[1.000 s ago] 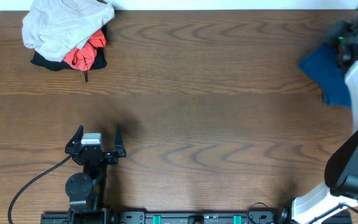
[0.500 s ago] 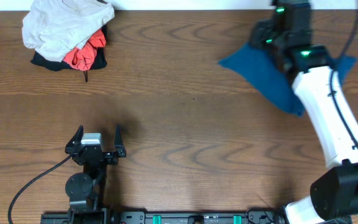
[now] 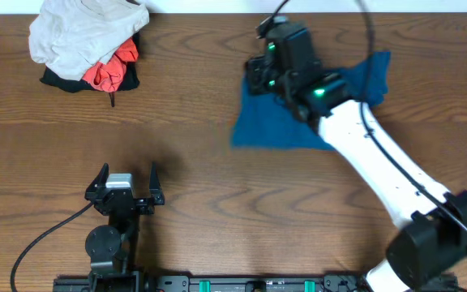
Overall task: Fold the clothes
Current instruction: 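Drag the teal shirt leftward onto the table center with right gripper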
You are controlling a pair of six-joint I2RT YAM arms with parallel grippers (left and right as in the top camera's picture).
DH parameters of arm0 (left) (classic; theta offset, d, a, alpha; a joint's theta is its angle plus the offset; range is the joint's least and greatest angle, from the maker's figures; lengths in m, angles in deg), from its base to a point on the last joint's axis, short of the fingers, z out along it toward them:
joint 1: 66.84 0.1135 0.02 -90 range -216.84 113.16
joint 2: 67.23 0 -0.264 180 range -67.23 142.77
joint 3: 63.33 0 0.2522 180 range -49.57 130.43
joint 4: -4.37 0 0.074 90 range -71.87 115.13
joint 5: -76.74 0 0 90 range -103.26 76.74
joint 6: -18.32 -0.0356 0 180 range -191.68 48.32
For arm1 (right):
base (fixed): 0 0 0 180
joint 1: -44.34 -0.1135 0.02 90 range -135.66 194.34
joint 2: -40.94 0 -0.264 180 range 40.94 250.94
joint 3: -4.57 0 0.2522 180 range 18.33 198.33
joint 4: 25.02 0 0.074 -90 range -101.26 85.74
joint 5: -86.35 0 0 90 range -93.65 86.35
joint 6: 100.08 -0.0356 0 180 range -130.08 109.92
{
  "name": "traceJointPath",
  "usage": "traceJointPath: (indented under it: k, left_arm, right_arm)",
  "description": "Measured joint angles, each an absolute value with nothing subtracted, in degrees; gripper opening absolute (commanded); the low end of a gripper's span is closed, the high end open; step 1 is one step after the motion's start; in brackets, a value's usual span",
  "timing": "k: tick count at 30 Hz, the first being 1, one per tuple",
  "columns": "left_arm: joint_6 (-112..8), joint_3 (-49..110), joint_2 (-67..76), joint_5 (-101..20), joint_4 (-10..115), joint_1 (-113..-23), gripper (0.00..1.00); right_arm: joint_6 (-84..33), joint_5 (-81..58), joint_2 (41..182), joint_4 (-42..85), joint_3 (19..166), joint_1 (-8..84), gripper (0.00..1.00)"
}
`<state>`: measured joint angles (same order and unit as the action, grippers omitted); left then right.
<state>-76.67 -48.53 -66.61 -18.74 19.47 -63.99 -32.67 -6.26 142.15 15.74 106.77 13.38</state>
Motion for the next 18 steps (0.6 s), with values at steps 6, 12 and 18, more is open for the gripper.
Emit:
traceJointPath:
  k: [6, 12, 18]
  left_arm:
    - [-76.65, -48.53, -66.61, -18.72, 19.47, -63.99, 0.98]
    - [-76.65, -48.53, -66.61, -18.74, 19.47, -63.99, 0.98]
    - [-76.67, -48.53, -66.61, -18.89, 19.47, -63.99, 0.98]
  right_arm:
    - [-31.34, -6.48, 145.36, 15.78, 106.77, 11.80, 0.56]
    - [-29.37, -2.00, 144.25, 19.22, 106.77, 12.00, 0.63]
    - [-28.58, 7.40, 141.08, 27.85, 106.77, 15.45, 0.78]
